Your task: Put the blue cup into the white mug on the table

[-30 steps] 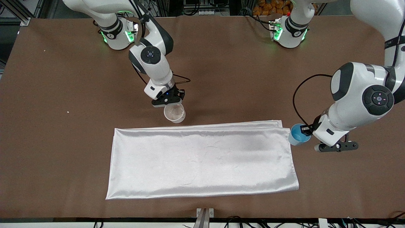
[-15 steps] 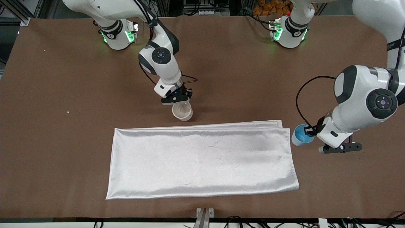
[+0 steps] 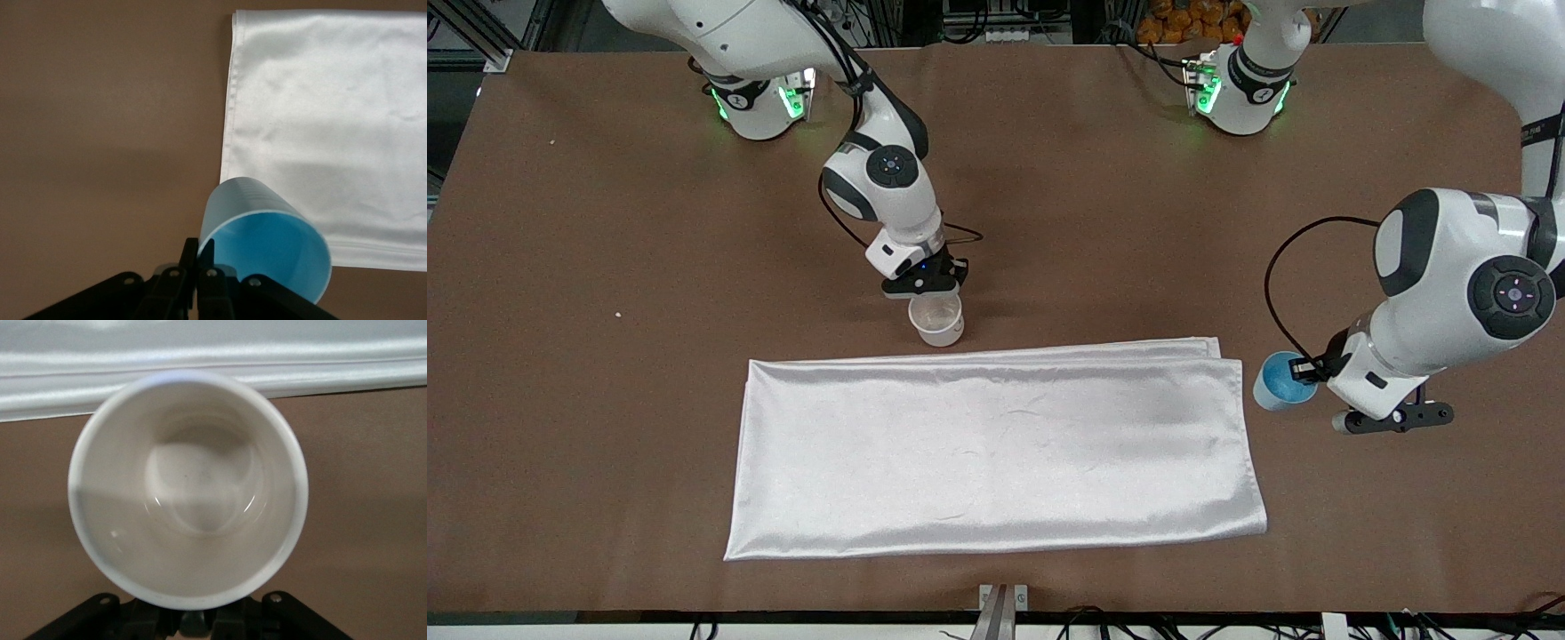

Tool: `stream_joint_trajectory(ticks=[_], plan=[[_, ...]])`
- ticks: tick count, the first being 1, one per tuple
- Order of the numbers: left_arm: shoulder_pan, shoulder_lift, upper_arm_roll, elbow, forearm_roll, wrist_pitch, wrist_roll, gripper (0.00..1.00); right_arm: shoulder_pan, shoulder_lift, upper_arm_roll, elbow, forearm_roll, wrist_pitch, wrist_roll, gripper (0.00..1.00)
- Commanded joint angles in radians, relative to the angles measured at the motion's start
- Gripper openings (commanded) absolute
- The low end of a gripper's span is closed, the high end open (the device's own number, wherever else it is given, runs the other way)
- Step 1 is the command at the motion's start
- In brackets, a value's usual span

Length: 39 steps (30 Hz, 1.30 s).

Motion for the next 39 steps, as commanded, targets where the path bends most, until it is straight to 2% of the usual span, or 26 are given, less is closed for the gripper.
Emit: stream_joint_trajectory(ticks=[1,11,19,26,30,35,39], plan=[[0.003,-0.003,-0.005,0.000,0.023,-0.008,-0.013,0.00,-0.007,0.002,0.004,0.013,-0.031,-0.004,0.118,1.00],[-0.006,-0.009,-0.008,0.007,0.023,-0.008,-0.016,0.00,-0.008,-0.037,0.010,0.020,-0.028,-0.055,0.154,1.00],[-0.023,-0.029,-0.040,0.007,0.020,-0.011,-0.020,0.00,-0.015,-0.116,0.046,0.085,-0.018,-0.254,0.151,1.00],[-0.023,-0.033,-0.106,0.008,0.013,-0.031,-0.039,0.00,-0.038,-0.127,0.065,0.177,-0.001,-0.377,0.135,1.00],[-0.023,-0.039,-0.156,0.007,0.013,-0.033,-0.111,0.00,-0.059,-0.127,0.068,0.227,0.022,-0.446,0.056,1.00],[-0.028,-0.038,-0.238,0.007,0.014,-0.056,-0.267,0.00,-0.117,-0.127,0.060,0.319,0.122,-0.558,-0.137,1.00],[-0.055,-0.033,-0.279,0.007,0.023,-0.057,-0.356,0.00,-0.188,-0.123,0.051,0.373,0.160,-0.619,-0.272,1.00]])
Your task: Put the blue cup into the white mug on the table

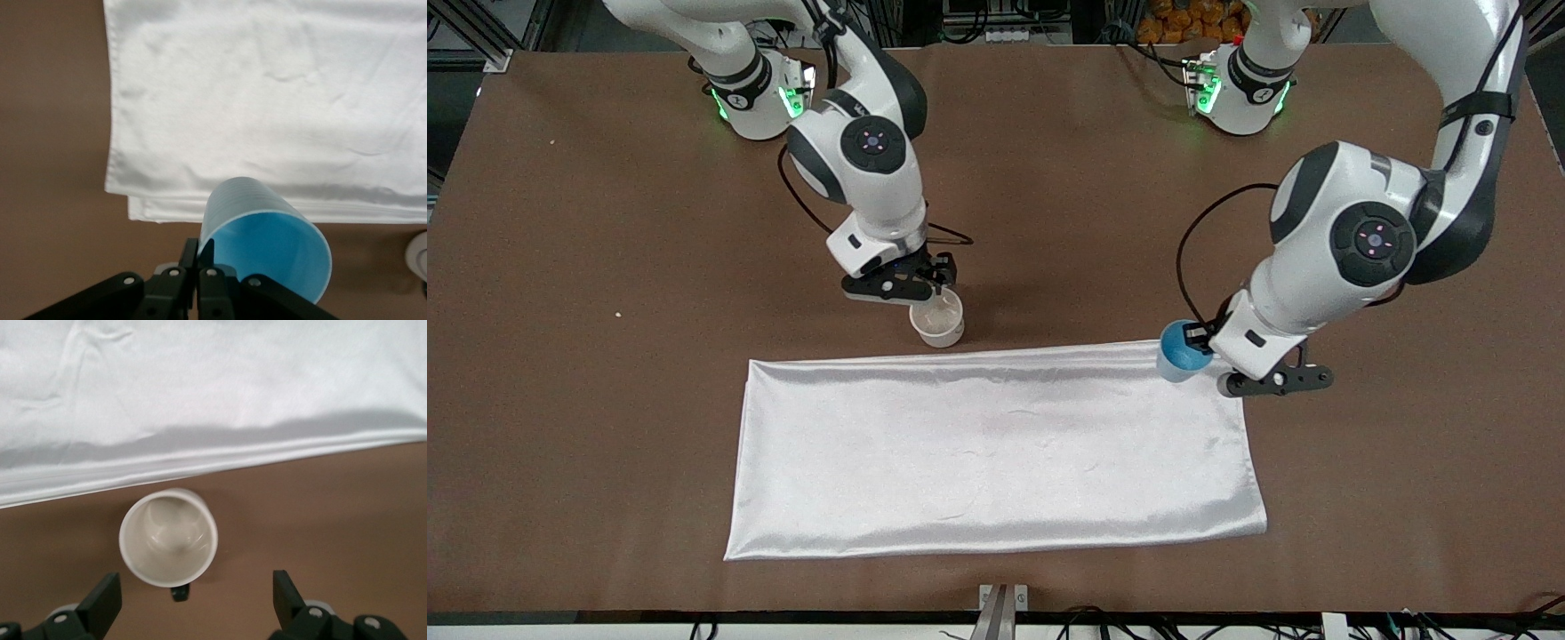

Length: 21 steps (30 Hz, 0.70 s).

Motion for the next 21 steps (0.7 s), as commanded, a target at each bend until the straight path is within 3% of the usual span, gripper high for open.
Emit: stream_joint_trajectory(ticks=[1,11,21], plan=[[-0.032,-0.013,-0.047,-0.003,0.022,-0.022,-0.107,0.00,-0.105,0.010,0.000,0.082,0.058,-0.085,-0.184,1.00],[-0.196,-0.005,-0.048,-0.001,0.023,-0.022,-0.114,0.00,-0.157,0.013,-0.127,0.094,0.058,-0.079,-0.416,1.00],[-0.382,0.027,-0.039,0.003,0.029,-0.011,-0.206,0.00,-0.307,0.016,-0.135,0.117,0.058,-0.079,-0.635,1.00]])
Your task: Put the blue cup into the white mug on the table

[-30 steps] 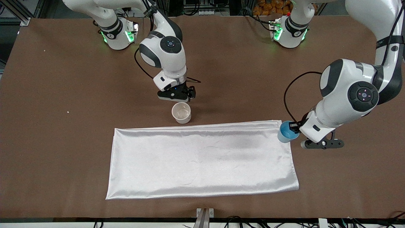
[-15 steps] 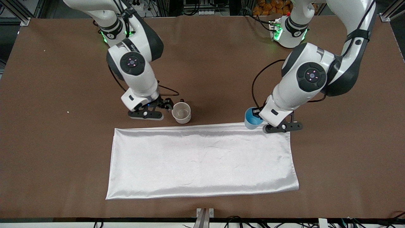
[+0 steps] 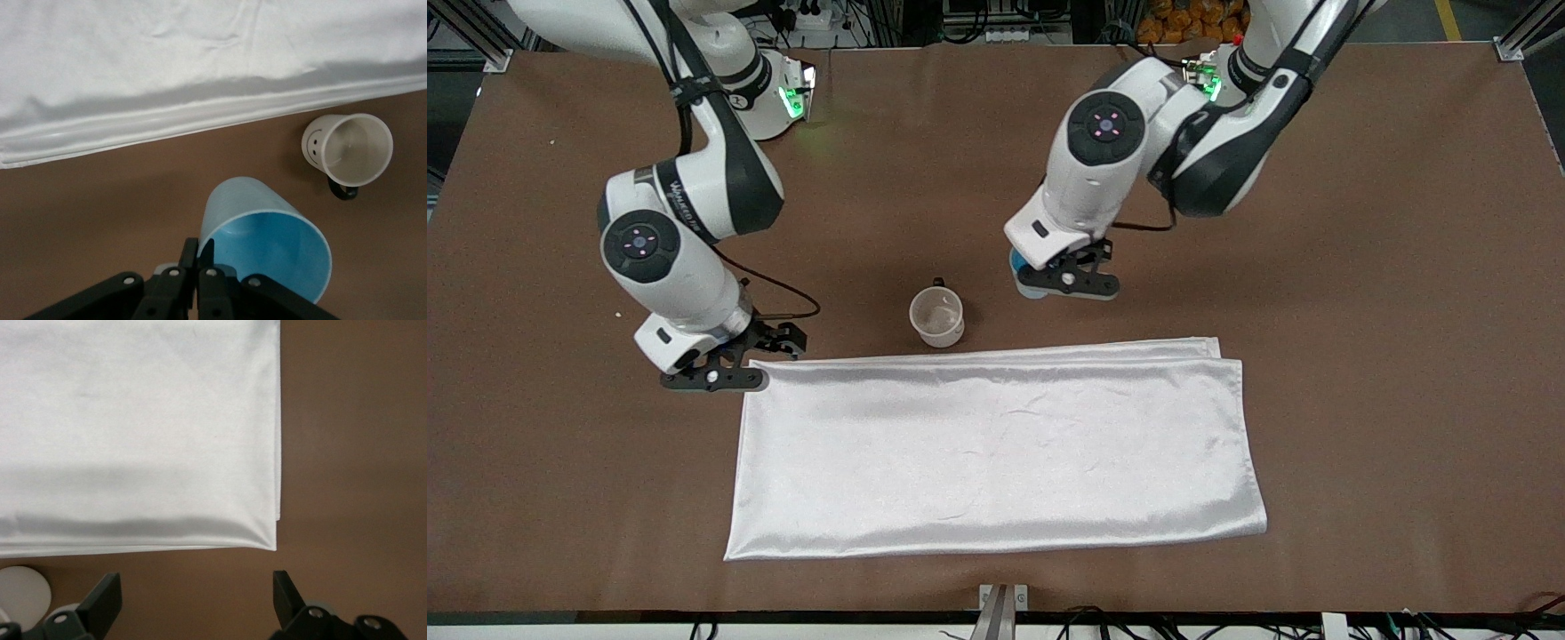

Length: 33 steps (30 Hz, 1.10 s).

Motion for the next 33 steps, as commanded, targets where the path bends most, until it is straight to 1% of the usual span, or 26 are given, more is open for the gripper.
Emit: stream_joint_trajectory(ticks=[1,4,7,13,17,19,22,24,29,33], plan=[[-0.073,0.024,0.010,0.015,0.028,0.002,-0.074,0.00,-0.080,0.009,0.008,0.027,0.015,-0.011,-0.125,1.00],[-0.107,0.048,0.012,0.033,0.033,0.039,-0.082,0.00,-0.132,0.009,0.008,0.027,0.016,-0.010,-0.186,1.00],[-0.118,0.074,0.012,0.035,0.031,0.097,-0.094,0.00,-0.157,0.006,0.008,0.027,0.016,-0.017,-0.217,1.00],[-0.158,0.142,0.018,0.038,0.034,0.240,-0.100,0.00,-0.171,-0.026,0.007,0.027,0.015,-0.054,-0.217,1.00],[-0.200,0.182,0.047,0.045,0.033,0.315,-0.105,0.00,-0.171,-0.072,0.007,0.027,0.015,-0.080,-0.219,1.00],[-0.242,0.195,0.079,0.064,0.033,0.326,-0.105,0.00,-0.171,-0.101,0.007,0.029,0.015,-0.103,-0.219,1.00],[-0.308,0.215,0.146,0.097,0.030,0.326,-0.106,0.00,-0.171,-0.147,0.008,0.027,0.015,-0.129,-0.220,1.00],[-0.332,0.235,0.176,0.120,0.028,0.327,-0.106,0.00,-0.171,-0.173,0.008,0.029,0.016,-0.146,-0.220,1.00],[-0.342,0.275,0.186,0.143,0.028,0.344,-0.106,0.00,-0.171,-0.228,0.010,0.030,0.018,-0.166,-0.219,1.00],[-0.340,0.286,0.188,0.143,0.028,0.366,-0.105,0.00,-0.183,-0.251,0.012,0.067,0.035,-0.232,-0.235,1.00]])
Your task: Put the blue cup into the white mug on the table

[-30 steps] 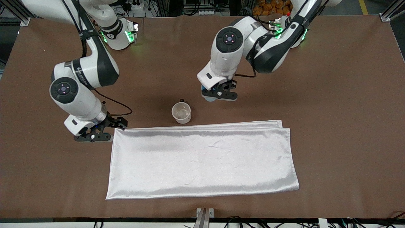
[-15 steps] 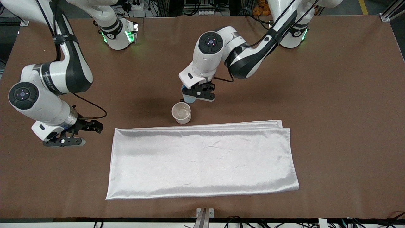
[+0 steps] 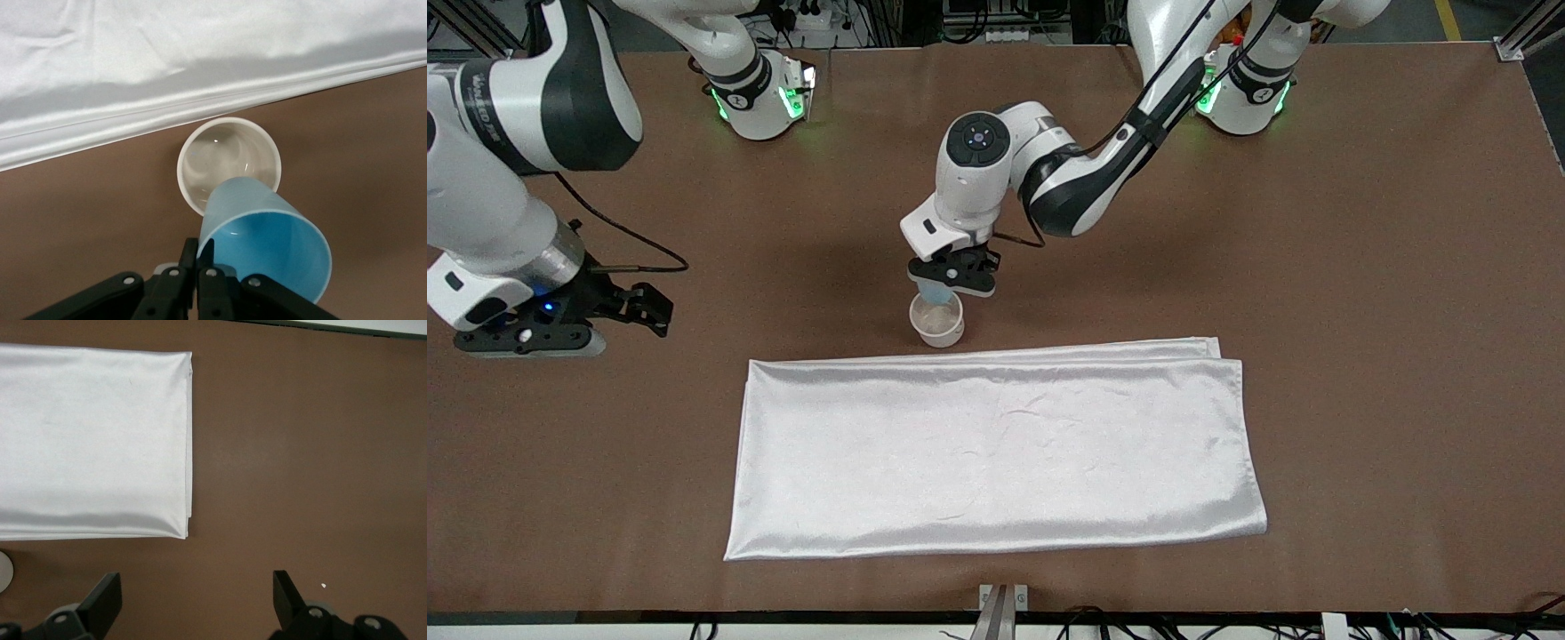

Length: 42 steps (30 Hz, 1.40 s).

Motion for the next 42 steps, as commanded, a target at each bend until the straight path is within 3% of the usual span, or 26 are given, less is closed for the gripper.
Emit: stream_joint_trajectory(ticks=[1,13,17,23,24,25,26,27,35,42], plan=[[-0.006,0.037,0.010,0.042,0.025,0.017,-0.021,0.00,-0.018,-0.042,0.006,0.032,0.048,-0.086,-0.039,1.00],[-0.006,0.075,0.019,0.043,0.025,0.068,-0.018,0.00,-0.024,-0.142,-0.049,0.059,0.204,-0.270,-0.175,1.00],[-0.007,0.080,0.021,0.042,0.027,0.068,-0.017,0.00,-0.020,-0.156,-0.085,0.059,0.212,-0.276,-0.214,1.00],[-0.007,0.084,0.021,0.042,0.025,0.068,-0.021,0.00,-0.024,-0.162,-0.088,0.072,0.198,-0.276,-0.205,1.00],[-0.006,0.084,0.021,0.042,0.025,0.068,-0.020,0.09,-0.026,-0.162,-0.089,0.075,0.198,-0.278,-0.204,1.00],[-0.006,0.084,0.021,0.042,0.025,0.068,-0.020,0.40,-0.026,-0.162,-0.089,0.076,0.198,-0.278,-0.201,1.00],[-0.006,0.084,0.021,0.040,0.027,0.068,-0.018,0.95,-0.026,-0.162,-0.092,0.076,0.197,-0.278,-0.194,1.00],[-0.006,0.084,0.021,0.040,0.027,0.068,-0.023,1.00,-0.027,-0.162,-0.098,0.078,0.197,-0.278,-0.186,1.00],[-0.006,0.072,0.024,0.042,0.027,0.068,-0.034,1.00,-0.026,-0.162,-0.138,0.079,0.169,-0.295,-0.181,1.00],[0.020,-0.024,0.028,0.033,0.030,0.033,-0.034,1.00,-0.018,-0.162,-0.151,0.081,0.157,-0.302,-0.183,1.00]])
